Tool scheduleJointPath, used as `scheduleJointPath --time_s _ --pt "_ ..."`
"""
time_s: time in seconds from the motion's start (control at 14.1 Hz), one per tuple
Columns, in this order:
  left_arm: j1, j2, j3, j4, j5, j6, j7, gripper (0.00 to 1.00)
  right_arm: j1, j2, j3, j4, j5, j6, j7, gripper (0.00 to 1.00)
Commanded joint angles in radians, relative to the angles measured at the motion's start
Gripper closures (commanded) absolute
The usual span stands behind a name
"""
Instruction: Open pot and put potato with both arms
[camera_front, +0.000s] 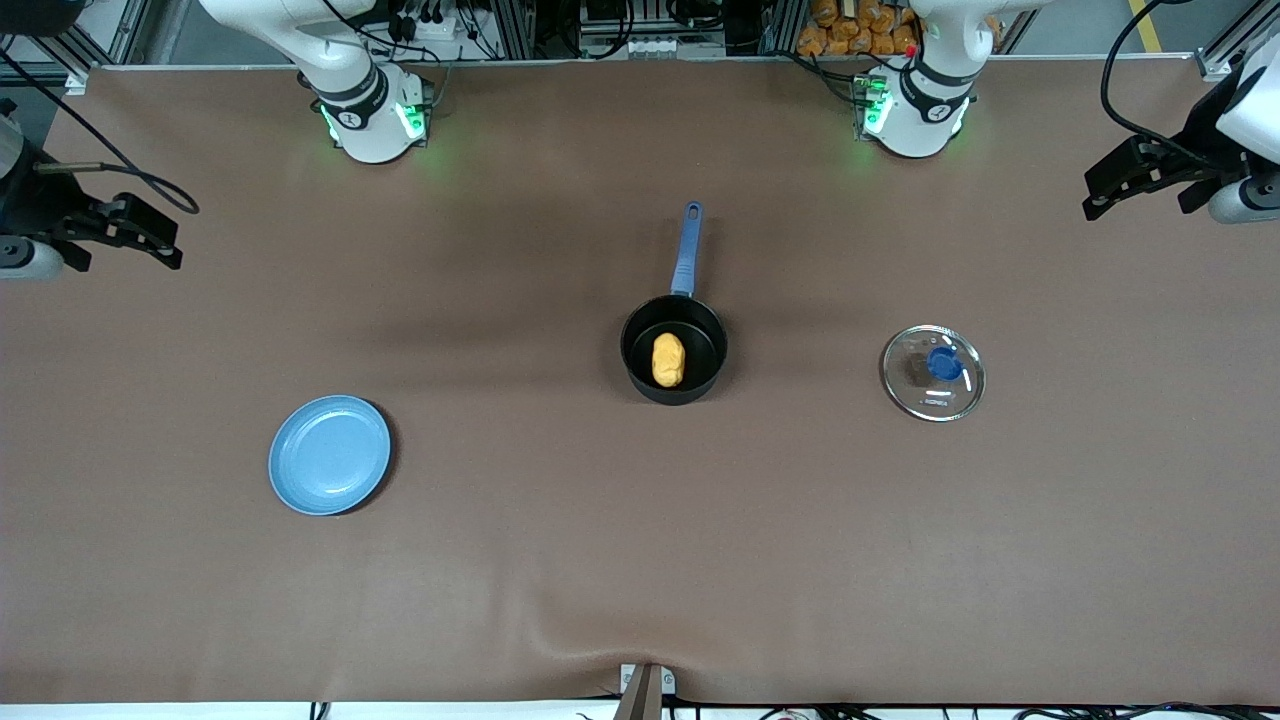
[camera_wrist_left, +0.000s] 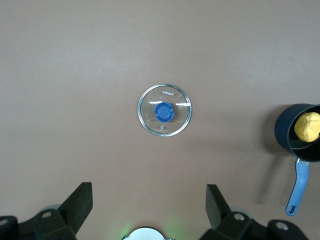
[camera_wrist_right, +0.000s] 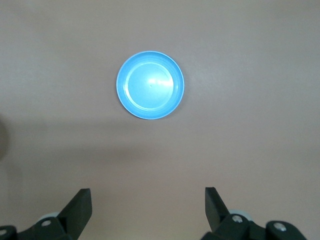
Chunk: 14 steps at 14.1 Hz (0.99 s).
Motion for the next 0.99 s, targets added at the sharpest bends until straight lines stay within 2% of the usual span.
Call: scheduleJointPath --time_s 0.0,0.14,0.92 --pt "0.011 -0.015 -0.003 -0.001 -0.002 -0.004 0.015 0.0 0.015 -0.005 -0.012 0.061 -0.022 -0.032 -0.002 0.0" --pt "0.011 -0.015 -0.003 -0.001 -0.002 -0.004 0.015 0.0 0.006 -0.005 -0.016 0.105 -0.019 -0.08 -0.006 0.0" --pt "0.014 -0.015 -0.002 -0.004 -0.003 -0.005 0.017 0.0 0.011 0.006 -0.015 0.096 -0.019 -0.084 0.005 0.0"
